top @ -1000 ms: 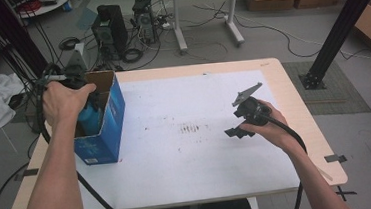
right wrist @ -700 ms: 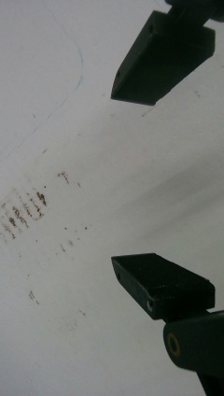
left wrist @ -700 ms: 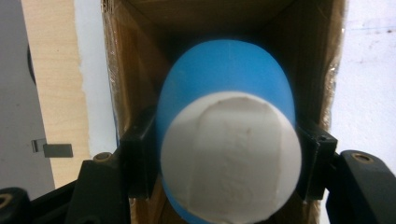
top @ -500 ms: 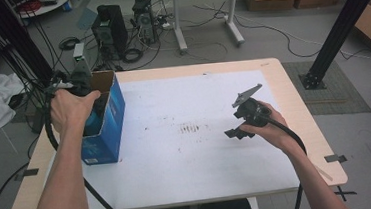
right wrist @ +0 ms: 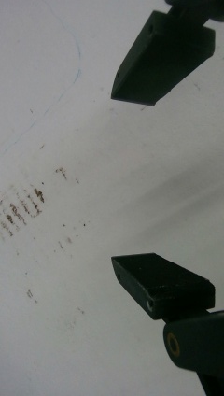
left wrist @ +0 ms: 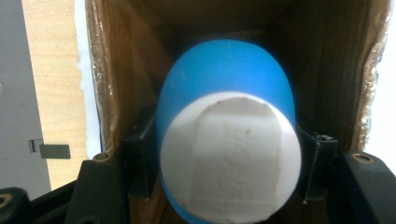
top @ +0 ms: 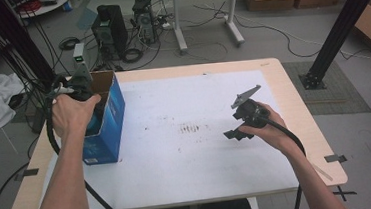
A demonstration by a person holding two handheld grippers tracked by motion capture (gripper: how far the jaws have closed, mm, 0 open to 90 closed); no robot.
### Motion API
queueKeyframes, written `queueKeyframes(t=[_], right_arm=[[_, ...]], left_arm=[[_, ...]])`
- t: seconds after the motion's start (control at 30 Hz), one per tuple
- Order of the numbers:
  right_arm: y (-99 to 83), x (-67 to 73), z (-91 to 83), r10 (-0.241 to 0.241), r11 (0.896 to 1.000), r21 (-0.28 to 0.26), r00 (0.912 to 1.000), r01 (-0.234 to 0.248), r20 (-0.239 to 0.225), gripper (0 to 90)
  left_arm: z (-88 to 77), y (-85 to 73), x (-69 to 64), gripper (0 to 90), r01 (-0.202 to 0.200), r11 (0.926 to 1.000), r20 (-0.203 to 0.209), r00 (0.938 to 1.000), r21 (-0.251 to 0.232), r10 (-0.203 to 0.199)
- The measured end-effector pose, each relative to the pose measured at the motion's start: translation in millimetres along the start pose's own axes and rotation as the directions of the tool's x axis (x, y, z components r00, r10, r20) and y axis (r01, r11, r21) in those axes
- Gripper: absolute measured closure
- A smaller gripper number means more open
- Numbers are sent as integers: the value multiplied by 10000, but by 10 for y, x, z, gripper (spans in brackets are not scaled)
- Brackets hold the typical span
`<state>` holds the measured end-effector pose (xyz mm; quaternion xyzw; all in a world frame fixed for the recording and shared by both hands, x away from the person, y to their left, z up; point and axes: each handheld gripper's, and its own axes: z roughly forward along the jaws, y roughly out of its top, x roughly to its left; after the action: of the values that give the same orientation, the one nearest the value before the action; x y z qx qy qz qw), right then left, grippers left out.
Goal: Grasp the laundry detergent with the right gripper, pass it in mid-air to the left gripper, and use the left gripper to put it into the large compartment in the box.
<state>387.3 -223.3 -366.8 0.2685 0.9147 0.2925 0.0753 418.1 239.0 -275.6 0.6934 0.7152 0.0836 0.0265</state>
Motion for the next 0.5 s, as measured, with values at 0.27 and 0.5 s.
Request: queueKeyframes(t=[0.27,0.5], right_arm=[[17,7,0,-12,10000,6,10000,12,21,169],[14,10,8,-26,10000,59,10000,26,21,169]], left_arm=[[6,-6,-8,380,32,9999,-25,10000,-128,-32],[6,-26,15,377,92,9997,81,9999,-234,-90]])
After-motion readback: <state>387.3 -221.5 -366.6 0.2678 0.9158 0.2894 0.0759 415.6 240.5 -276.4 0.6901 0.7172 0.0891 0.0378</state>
